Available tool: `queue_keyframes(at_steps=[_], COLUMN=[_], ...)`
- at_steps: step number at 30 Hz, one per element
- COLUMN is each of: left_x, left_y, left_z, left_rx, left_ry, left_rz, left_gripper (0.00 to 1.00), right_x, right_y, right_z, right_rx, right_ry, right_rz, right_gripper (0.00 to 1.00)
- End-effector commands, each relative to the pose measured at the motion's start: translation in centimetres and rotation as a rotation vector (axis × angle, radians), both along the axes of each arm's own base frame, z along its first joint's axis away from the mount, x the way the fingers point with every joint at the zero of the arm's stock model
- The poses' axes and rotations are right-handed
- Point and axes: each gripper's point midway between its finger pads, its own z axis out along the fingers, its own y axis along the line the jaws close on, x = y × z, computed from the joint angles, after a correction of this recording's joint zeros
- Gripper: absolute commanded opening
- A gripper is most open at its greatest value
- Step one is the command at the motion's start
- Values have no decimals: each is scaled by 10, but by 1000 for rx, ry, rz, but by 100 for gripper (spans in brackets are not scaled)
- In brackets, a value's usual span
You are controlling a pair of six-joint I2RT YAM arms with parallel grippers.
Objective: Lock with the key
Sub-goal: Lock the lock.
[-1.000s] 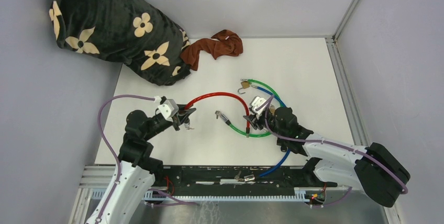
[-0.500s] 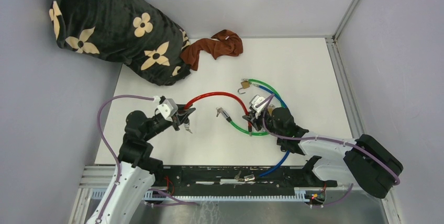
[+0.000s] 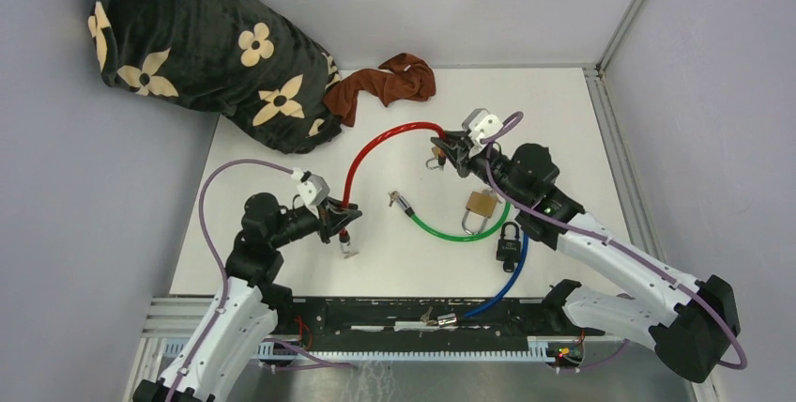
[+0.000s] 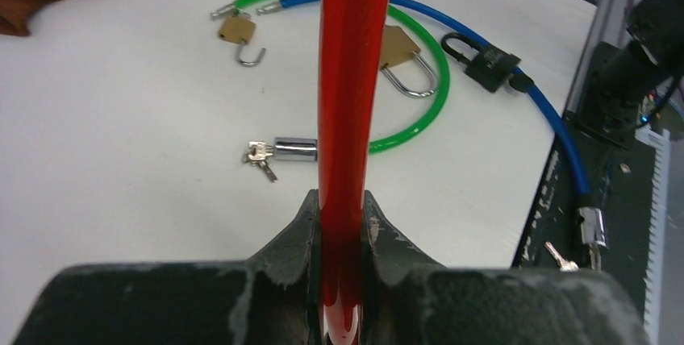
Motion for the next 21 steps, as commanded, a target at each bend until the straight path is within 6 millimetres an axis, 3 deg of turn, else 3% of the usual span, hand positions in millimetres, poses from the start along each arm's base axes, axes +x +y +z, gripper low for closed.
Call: queue_keyframes(at_steps=[1,7,12,21], left_x=[-25,-41,-46,-44], left_y=[-17,-21,-23,-20], left_z=[2,-17,-21,-35], left_rx=[33,120,157,242], left_ry=[-137,-242,-312,-332], left_rz=[-219,-360,-431,-477], left_gripper=[18,31,44,46], right_x=[2,10,6,7], right_y=[-2,-2,11,19], right_z=[65,94,109,126], right_rx=[21,49,29,9], right_ry=[-163,-227,-259,-289], right_rz=[14,31,133,198], right_gripper=[0,0,0,0])
